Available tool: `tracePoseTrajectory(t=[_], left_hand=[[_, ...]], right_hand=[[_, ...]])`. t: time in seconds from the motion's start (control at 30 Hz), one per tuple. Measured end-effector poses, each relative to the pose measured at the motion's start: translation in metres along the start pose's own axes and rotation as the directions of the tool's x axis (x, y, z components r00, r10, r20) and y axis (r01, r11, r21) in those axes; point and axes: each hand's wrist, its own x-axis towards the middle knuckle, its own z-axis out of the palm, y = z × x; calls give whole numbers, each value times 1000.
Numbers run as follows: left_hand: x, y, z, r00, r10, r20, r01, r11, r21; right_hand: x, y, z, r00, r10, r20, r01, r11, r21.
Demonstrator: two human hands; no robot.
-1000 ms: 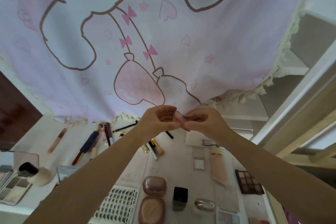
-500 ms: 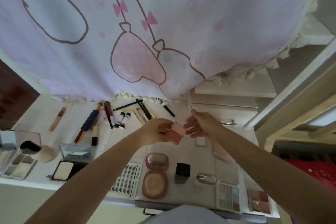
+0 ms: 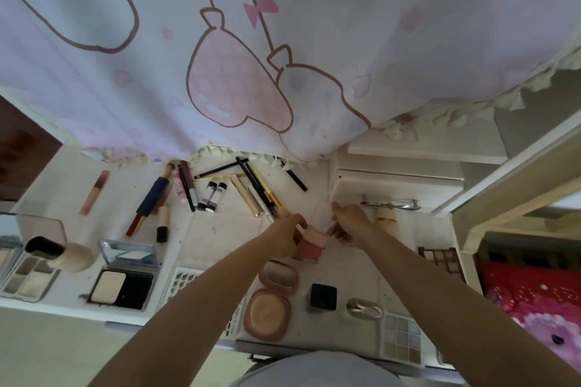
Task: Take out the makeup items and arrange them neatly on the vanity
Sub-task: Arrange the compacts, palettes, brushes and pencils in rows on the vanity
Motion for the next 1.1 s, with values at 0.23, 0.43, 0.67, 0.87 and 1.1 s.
tracePoseTrajectory(t=[0.23,0.43,0.67,0.87,1.1], left_hand=[[20,-1,10,998,-53,-15,53,998,28],[25,-1,17,997,-81,-18,82,991,109],[23,-4,19,998,-61,6,60,993,101],[18,-4,14,998,-65,-3,65,996,69],[-5,-18,-10,963,-3,-268,43,989,142]], right_hand=[[15,-5,5,983,-170,-69,150,961,-231],[12,-2,10,974,-222,-39,186,890,-415],[10,1,2,981,-191,-40,147,860,-489],[2,6,-4,971,-236,-37,183,832,-524],[-17,7,-11,914,-384,130,357,608,-709]])
